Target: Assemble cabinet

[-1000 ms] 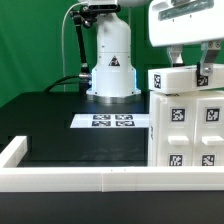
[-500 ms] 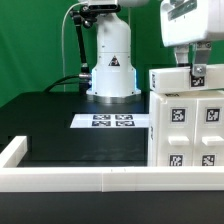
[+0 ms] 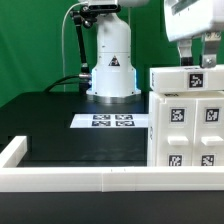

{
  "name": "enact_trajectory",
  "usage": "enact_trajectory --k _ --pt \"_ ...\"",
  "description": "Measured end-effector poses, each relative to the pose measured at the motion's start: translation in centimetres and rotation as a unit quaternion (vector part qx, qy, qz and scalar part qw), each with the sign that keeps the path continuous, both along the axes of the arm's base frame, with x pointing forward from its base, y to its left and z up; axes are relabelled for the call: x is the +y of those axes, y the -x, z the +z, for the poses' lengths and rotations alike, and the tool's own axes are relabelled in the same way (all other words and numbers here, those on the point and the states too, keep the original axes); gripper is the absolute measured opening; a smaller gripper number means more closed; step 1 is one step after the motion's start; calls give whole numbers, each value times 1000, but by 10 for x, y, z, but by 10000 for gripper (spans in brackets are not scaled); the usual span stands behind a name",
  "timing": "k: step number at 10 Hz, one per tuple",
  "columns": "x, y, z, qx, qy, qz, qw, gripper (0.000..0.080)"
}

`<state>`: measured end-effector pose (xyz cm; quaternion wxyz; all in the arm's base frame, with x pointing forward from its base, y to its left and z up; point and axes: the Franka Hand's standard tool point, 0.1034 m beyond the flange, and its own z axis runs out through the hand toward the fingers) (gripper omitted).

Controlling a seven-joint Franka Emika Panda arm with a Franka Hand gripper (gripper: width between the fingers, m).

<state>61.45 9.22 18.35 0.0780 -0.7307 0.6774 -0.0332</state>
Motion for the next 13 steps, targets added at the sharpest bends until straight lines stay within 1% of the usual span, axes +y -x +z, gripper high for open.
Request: enact_trajectory --k 1,3,5,6,7,8,10,11,12,13 --pt "1 -2 4 -6 -3 9 1000 796" --pt "1 -3 3 -12 2 37 999 796" --pt "2 -3 3 -12 3 42 999 796" --pt "6 -6 5 -20 15 110 994 796" --pt "11 -10 8 -30 29 198 979 796" --pt "12 -14 6 -36 41 262 963 796" --pt "9 -15 5 -39 46 315 947 796" --pt "12 -16 6 -41 57 354 933 796" --pt "17 -14 7 -40 58 372 925 796" --pt "15 -15 6 -43 66 415 906 796"
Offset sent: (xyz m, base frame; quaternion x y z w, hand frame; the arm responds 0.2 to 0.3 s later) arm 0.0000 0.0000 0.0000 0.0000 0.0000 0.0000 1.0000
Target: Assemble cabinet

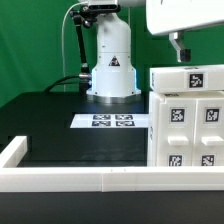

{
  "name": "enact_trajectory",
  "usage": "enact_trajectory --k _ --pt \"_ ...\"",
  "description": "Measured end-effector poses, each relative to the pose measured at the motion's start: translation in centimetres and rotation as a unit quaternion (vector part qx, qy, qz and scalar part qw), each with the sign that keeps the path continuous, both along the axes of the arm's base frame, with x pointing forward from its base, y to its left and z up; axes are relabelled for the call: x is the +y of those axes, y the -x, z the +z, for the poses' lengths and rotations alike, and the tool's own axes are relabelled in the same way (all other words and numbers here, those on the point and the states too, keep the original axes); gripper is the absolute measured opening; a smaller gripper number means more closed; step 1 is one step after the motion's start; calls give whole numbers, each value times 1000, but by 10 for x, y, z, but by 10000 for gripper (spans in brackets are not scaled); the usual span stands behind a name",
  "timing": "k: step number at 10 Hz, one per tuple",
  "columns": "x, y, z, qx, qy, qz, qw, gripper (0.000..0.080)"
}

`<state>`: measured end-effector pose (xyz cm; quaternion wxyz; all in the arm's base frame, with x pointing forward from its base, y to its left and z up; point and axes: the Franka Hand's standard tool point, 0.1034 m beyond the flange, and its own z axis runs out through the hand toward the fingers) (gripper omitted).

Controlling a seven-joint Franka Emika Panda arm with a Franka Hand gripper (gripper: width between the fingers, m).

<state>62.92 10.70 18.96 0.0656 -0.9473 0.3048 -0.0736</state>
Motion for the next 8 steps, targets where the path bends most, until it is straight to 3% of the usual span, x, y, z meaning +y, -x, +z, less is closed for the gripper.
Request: enact_trajectory --k 3,6,8 --pt "-3 -1 0 -14 24 126 992 796" --pt "-13 -1 0 -29 60 314 947 796" --pt "-18 -1 0 -32 81 442 893 796"
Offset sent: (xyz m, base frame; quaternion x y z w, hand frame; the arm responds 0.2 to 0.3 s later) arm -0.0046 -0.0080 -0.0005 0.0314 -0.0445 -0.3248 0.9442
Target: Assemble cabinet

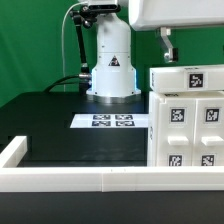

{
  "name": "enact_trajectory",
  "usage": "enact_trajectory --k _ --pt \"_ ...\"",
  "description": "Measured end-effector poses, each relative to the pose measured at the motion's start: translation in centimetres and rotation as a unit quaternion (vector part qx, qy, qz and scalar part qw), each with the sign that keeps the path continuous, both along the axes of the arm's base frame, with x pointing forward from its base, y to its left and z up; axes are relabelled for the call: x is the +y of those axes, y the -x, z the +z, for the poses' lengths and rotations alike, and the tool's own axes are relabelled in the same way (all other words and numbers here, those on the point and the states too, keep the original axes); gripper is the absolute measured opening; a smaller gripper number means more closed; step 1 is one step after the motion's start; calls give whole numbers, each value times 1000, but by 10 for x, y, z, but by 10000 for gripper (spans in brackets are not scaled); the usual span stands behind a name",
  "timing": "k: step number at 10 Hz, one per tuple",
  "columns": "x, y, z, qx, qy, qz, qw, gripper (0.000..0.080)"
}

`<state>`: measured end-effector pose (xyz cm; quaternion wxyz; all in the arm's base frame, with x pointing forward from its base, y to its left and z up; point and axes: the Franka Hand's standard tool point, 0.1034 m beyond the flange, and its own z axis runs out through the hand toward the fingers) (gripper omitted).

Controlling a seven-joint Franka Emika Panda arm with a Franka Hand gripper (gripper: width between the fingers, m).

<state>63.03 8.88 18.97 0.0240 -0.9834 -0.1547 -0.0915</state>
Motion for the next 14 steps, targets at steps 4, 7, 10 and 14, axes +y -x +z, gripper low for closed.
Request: enact_trajectory --k 4,7,10,14 --pt "-4 3 -2 -1 31 154 988 796" --pt "-7 3 -3 -14 63 287 956 796" --pt "-10 21 2 -22 97 430 897 796" --pt "-6 23 -4 -14 118 505 855 796"
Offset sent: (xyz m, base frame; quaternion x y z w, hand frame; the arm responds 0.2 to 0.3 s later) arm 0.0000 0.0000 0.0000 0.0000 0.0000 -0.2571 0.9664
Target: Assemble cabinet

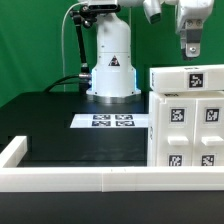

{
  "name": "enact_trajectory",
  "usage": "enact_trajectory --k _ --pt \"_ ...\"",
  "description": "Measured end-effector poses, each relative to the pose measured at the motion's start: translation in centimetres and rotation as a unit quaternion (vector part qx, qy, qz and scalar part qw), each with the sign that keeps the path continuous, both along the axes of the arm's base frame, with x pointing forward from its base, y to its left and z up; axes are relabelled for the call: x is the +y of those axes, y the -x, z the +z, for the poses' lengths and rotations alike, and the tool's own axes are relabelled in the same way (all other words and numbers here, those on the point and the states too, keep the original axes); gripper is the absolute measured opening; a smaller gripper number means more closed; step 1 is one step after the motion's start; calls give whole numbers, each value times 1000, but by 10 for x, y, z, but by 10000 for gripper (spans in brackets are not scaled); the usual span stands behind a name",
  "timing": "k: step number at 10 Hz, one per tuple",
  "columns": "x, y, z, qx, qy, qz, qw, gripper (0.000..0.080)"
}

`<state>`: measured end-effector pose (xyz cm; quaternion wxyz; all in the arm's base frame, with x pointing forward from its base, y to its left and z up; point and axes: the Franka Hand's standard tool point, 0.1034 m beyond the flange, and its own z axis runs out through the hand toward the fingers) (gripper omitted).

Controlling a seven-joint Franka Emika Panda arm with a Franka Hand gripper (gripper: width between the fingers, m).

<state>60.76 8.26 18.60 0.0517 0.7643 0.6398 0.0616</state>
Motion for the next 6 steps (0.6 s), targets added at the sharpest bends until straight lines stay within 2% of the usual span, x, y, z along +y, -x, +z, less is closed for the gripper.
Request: enact_trajectory --k 2,4,6 --pt "-1 -7 -11 5 3 1 1000 796" --pt "-7 -2 -25 7 5 -3 1000 796" --pt "-8 0 -28 9 4 -12 1000 796"
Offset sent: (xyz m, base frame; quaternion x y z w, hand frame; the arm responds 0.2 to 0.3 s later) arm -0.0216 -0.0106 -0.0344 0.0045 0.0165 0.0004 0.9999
